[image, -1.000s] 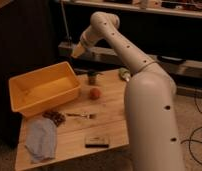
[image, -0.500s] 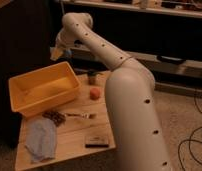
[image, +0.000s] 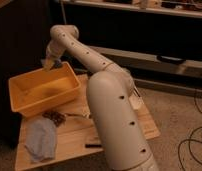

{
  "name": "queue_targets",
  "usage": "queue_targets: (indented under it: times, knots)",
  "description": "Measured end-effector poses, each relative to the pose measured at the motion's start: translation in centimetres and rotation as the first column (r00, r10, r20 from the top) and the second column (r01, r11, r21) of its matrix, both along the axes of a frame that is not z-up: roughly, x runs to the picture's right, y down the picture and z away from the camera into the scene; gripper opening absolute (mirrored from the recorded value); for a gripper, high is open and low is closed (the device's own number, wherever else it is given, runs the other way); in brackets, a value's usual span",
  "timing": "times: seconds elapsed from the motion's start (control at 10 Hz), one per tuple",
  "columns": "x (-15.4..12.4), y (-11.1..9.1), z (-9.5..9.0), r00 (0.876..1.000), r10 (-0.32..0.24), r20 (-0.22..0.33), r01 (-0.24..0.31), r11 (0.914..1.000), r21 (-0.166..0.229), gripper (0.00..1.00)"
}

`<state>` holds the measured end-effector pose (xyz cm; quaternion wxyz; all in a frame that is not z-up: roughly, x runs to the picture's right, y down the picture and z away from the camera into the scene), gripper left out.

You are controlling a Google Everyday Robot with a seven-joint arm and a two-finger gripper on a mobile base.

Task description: Wipe tray with sponge

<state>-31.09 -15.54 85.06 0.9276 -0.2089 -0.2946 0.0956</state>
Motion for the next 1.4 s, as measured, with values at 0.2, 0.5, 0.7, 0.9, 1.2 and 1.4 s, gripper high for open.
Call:
queue_targets:
  times: [0.2,0.5,0.7,0.9,1.2,1.4]
  knots:
    - [-1.3,2.5,2.5,0.999,-0.042,-0.010,0.041,0.9986,-0.034,0.00]
    - [-1.6,5.9,4.8,0.993,-0.110,-0.052,0.106,0.9916,-0.075,0.00]
    - [-0.6,7.9,4.6,0.988,-0.134,-0.082,0.126,0.9876,-0.093,0.00]
    - [0.4,10.2,3.9,0.984,-0.152,-0.096,0.141,0.9840,-0.109,0.00]
    - [1.2,12.6,4.2,0.983,-0.128,-0.129,0.110,0.9839,-0.141,0.00]
    - [2.1,11.4,5.5,0.983,-0.093,-0.161,0.070,0.9874,-0.142,0.00]
